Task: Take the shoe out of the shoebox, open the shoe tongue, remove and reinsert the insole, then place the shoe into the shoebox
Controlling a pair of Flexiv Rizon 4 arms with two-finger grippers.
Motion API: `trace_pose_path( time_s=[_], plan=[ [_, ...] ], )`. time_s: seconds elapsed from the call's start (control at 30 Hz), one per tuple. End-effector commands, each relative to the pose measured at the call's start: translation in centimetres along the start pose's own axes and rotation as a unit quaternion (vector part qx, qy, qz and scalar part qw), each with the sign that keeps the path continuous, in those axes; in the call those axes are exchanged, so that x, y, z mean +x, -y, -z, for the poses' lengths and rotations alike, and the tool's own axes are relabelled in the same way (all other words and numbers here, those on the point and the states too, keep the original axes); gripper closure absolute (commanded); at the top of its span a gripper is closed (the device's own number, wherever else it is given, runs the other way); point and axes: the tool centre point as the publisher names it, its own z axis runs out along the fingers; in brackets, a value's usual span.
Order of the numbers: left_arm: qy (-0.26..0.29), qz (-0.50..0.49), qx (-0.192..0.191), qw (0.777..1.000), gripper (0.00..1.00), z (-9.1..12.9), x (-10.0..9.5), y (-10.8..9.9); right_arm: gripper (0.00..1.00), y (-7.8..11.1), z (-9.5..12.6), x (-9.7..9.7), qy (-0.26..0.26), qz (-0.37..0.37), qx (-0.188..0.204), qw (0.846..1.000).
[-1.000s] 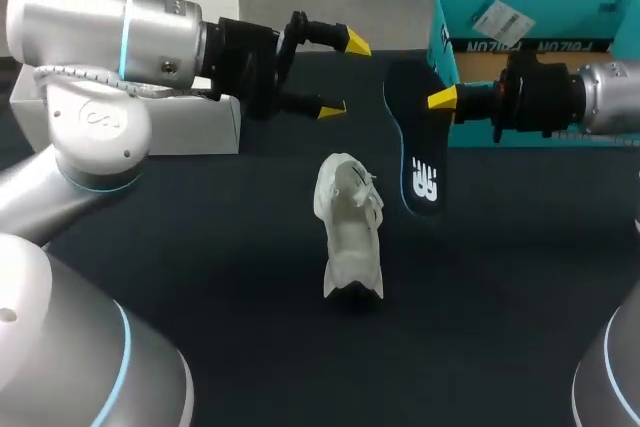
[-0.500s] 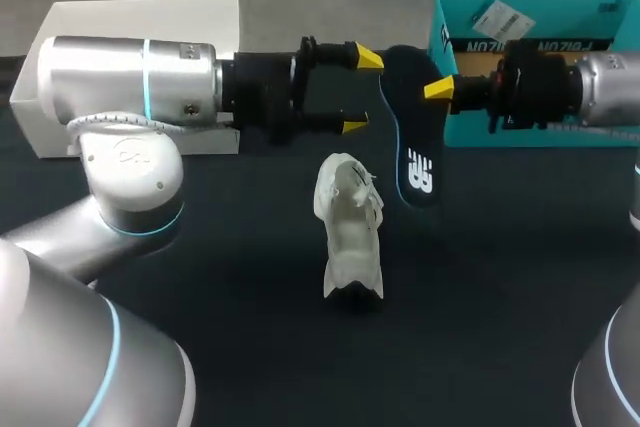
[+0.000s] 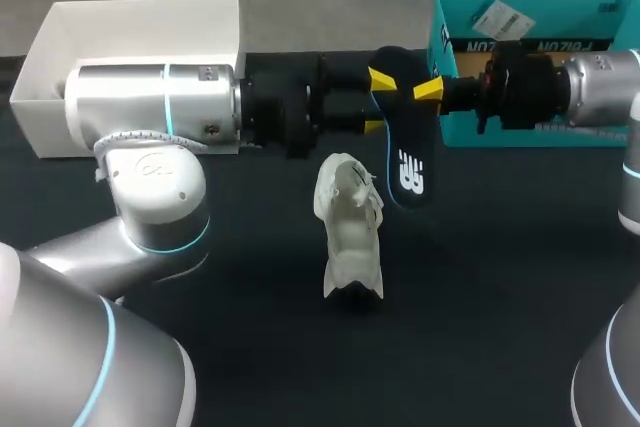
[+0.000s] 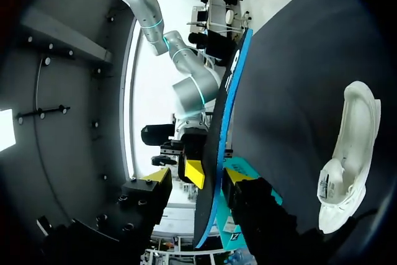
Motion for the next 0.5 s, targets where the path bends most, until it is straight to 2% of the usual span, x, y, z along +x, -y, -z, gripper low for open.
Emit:
trace_pose_path(
  time_s=[0.03,0.17,0.37,0.43,0.47,0.5],
  plan=[
    [0.002,0.001,-0.001,1.0,0.54,-0.85,0.3,0.02,1.0,-0.04,-0.27,-0.13,-0.001,0.0,0.001,1.0],
    [0.0,0.003,0.0,1.0,0.53,-1.19,0.62,0.13,1.0,0.06,-0.5,-0.04,-0.004,0.001,0.002,1.0],
    [-0.004,0.007,0.0,1.0,0.59,-1.42,1.02,0.15,1.0,0.24,-0.6,-0.08,-0.005,0.002,0.002,1.0],
    [-0.004,0.008,0.0,1.0,0.64,-1.58,1.06,0.2,1.0,0.26,-0.63,-0.07,-0.005,0.002,0.003,1.0],
    [-0.004,0.009,0.0,1.0,0.69,-1.61,1.06,0.21,1.0,0.26,-0.64,-0.07,-0.005,0.002,0.003,1.0],
    [-0.003,0.01,0.0,1.0,0.79,-1.62,1.08,0.22,1.0,0.26,-0.65,-0.07,-0.005,0.002,0.003,1.0]
  ],
)
